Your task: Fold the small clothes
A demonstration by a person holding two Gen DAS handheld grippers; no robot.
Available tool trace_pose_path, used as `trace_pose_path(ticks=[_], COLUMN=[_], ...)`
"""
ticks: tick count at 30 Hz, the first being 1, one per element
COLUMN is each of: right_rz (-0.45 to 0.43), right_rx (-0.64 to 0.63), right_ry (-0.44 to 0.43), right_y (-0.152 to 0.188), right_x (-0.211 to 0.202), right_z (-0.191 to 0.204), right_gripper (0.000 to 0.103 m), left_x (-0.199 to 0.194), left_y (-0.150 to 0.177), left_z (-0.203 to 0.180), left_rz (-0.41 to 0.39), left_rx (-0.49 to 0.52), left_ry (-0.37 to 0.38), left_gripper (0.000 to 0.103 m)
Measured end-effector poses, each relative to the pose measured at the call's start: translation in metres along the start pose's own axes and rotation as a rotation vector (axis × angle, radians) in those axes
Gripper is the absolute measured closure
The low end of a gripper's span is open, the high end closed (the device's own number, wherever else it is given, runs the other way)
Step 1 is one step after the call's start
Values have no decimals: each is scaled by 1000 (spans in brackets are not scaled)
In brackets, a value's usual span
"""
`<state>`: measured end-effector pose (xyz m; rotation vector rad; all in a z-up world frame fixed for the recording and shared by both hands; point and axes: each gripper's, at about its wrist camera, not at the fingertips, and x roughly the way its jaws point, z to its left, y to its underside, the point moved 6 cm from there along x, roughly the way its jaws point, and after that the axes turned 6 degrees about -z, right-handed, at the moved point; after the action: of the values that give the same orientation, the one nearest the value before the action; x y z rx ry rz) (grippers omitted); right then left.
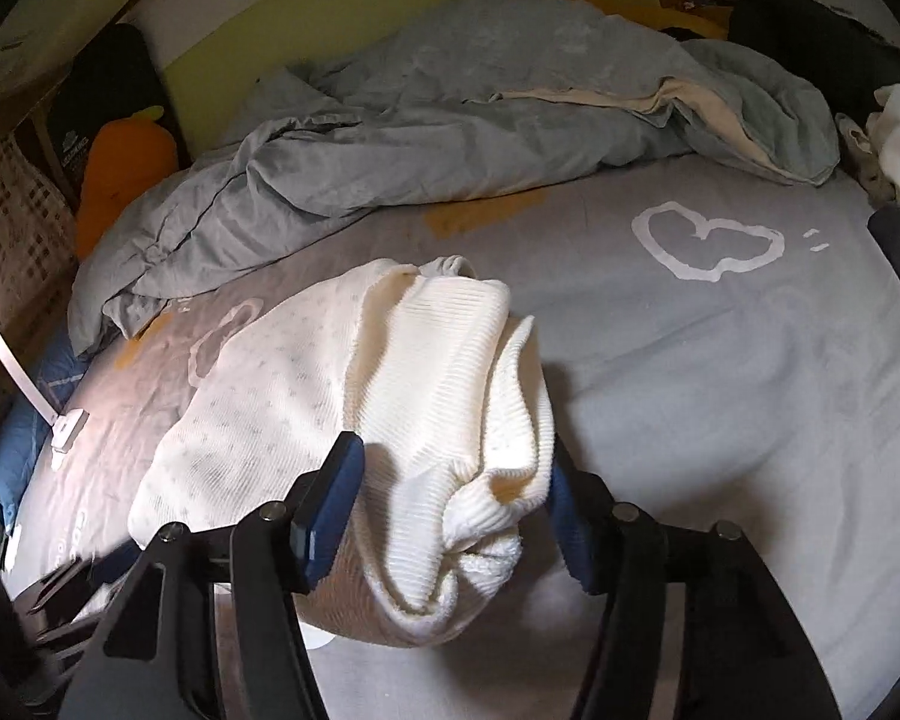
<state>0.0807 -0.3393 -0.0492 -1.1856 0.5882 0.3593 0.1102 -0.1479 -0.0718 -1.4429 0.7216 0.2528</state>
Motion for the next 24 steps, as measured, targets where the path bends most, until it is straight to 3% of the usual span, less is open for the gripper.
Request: trace_pose_path(ticks=[2, 3, 5, 7, 12, 13, 14, 16, 17, 21, 22, 24], right_rz=[14, 20, 31, 56, 95, 102, 114, 117, 87, -105, -173, -227], right_rx=[-15, -24, -29, -26, 33, 57, 88, 146, 158, 15, -46, -96], right_ry=[31, 42, 13, -17, -47, -65, -81, -80, -56, -20, -3, 10], right_y=[0, 1, 1, 3, 12, 13, 12, 7, 0, -36, -46, -56], right_x=[9, 12, 16, 21, 29, 31, 32, 30, 22, -24, -40, -54], right_z=[-3, -5, -5, -3, -12, -16, -22, -29, -33, -16, -5, 8], right_gripper=[43, 43, 42, 40, 31, 27, 26, 26, 26, 26, 26, 26], left_x=[-5, -7, -1, 7, 1, 0, -3, -20, -32, -56, -54, -37], left_y=[0, 3, 12, 24, 40, 41, 41, 38, 32, -8, -19, -32], left_z=[5, 13, 30, 43, 46, 48, 49, 56, 61, 63, 60, 56], left_rz=[-20, -25, 3, 46, 54, 80, 120, 154, 131, 43, 38, 70], left_rx=[-11, -34, -141, -220, -238, -256, -291, -398, -439, -398, -385, -392], left_ry=[-8, -47, -39, -46, -104, -88, -47, 65, 138, 247, 266, 278], left_gripper=[51, 56, 71, 74, 73, 73, 79, 86, 86, 86, 86, 83])
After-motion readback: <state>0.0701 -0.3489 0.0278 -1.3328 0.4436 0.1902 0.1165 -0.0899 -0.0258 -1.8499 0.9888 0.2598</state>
